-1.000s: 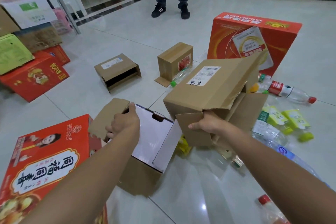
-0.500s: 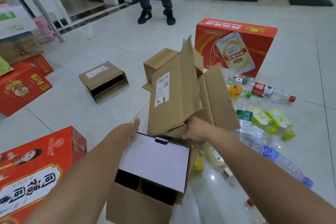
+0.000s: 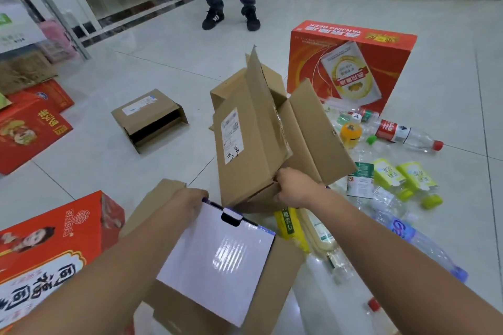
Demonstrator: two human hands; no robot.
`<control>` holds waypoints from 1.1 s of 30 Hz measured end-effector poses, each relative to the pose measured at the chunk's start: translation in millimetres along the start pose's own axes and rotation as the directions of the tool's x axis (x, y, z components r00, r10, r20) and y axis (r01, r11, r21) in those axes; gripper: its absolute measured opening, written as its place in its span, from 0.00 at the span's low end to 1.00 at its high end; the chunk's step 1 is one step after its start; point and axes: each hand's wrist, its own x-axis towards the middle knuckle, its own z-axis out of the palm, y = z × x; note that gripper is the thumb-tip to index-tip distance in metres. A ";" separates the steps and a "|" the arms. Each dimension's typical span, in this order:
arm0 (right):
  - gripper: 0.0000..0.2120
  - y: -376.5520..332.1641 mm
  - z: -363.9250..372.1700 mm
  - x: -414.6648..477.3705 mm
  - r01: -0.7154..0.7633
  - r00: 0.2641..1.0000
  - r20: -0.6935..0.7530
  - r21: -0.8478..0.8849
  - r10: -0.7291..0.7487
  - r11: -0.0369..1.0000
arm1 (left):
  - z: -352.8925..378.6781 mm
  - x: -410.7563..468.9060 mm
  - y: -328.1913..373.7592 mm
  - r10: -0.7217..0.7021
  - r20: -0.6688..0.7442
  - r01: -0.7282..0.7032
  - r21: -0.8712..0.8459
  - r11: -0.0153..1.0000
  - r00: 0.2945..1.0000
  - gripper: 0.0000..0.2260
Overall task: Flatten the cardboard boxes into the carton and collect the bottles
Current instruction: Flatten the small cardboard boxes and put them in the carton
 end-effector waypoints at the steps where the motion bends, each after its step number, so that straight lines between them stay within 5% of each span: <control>1: 0.17 -1.4 -7.2 1.1 0.012 1.000 -0.011 -0.026 -0.012 1.000 | -6.1 3.4 2.4 -0.002 -0.028 0.001 -0.040 0.999 1.000 0.17; 3: 0.17 -5.0 -26.5 2.2 0.022 1.000 -0.007 -0.075 -0.023 0.997 | -15.5 4.3 8.5 -0.049 -0.121 0.028 -0.169 0.985 0.992 0.13; 9: 0.15 -25.8 -113.7 -36.2 0.022 0.995 0.102 -0.262 0.005 0.965 | -31.3 -59.0 44.5 0.188 -0.425 -0.234 -0.060 0.970 0.885 0.23; 12: 0.14 -47.5 -158.2 -79.3 0.058 0.992 0.128 -0.334 -0.016 0.941 | -38.9 -112.3 75.1 0.234 -0.275 -0.297 -0.216 0.930 0.933 0.14; 14: 0.14 -63.4 -187.3 -111.3 0.058 0.984 0.176 -0.344 0.004 0.937 | -50.8 -147.3 99.2 0.251 -0.137 -0.282 -0.314 0.906 0.958 0.17; 19: 0.15 -106.7 -274.2 -210.7 -0.044 0.963 0.243 -0.291 0.119 0.956 | -77.0 -248.4 157.3 0.158 0.315 0.081 -0.630 0.772 0.936 0.29; 21: 0.14 -121.8 -302.8 -254.8 -0.114 0.943 0.272 -0.276 0.191 0.954 | -86.3 -291.8 183.4 0.156 0.374 0.105 -0.590 0.800 0.914 0.35; 24: 0.12 -136.5 -342.5 -323.5 -0.218 0.918 0.277 -0.251 0.285 0.943 | -101.7 -361.0 225.4 0.145 0.354 0.054 -0.495 0.867 0.924 0.21; 27: 0.13 -151.9 -379.2 -401.3 -0.323 0.896 0.249 -0.202 0.368 0.924 | -117.9 -431.6 263.6 0.096 0.394 0.063 -0.374 0.925 0.914 0.18; 30: 0.15 -172.8 -396.2 -479.6 -0.468 0.850 0.221 -0.100 0.478 0.878 | -128.6 -499.9 291.2 0.085 0.540 0.116 -0.326 0.938 0.837 0.10; 33: 0.15 -194.9 -393.0 -559.2 -0.637 0.757 0.194 0.004 0.624 0.771 | -128.1 -570.6 296.9 0.137 0.676 0.024 -0.222 0.975 0.724 0.06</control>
